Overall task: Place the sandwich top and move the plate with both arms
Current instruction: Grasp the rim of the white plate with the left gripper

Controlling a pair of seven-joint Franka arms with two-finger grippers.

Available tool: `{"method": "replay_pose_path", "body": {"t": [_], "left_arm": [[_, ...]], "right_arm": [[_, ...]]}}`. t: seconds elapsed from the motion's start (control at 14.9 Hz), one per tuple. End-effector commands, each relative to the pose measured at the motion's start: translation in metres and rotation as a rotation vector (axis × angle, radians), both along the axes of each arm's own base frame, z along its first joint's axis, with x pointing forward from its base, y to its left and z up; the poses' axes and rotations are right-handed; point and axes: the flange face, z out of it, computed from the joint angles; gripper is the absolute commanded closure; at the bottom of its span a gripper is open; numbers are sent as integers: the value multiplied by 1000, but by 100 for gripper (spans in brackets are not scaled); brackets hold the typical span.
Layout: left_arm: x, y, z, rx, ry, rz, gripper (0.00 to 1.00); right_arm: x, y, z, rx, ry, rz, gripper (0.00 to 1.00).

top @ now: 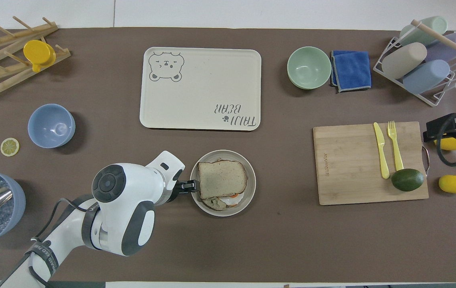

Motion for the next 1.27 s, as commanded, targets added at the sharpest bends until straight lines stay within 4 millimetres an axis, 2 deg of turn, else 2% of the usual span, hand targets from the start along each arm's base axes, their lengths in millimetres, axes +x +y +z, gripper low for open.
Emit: {"method": "replay_pose_path", "body": {"t": [0.0, 0.13, 0.27, 0.47, 0.8, 0.87, 0.94, 1.14, 1.21], "left_arm": [[-5, -11, -8, -9, -12, 7, 39], [-6, -12, -12, -7, -6, 9, 43], [-6, -12, -11, -9, -6, 9, 56], [-10, -17, -11, -8, -3, -4, 100], [-6, -14, -9, -9, 3, -1, 100], [-3, -12, -3, -15, 4, 0, 100], [7, -7, 5, -20, 22, 12, 100], [54, 12, 59, -65, 65, 27, 100], [67, 20, 70, -76, 66, 33, 100]], "right_arm": [[-12, 3, 4, 30, 15, 23, 0], [-10, 3, 6, 30, -3, 22, 0], [-10, 3, 5, 31, 1, 31, 0], [-10, -1, 5, 34, -3, 47, 0], [-9, 5, 5, 34, -4, 57, 0], [-9, 5, 5, 34, -4, 59, 0], [-9, 5, 5, 34, -4, 59, 0], [-9, 4, 6, 32, -2, 57, 0], [-9, 6, 7, 32, -4, 59, 0]]}}
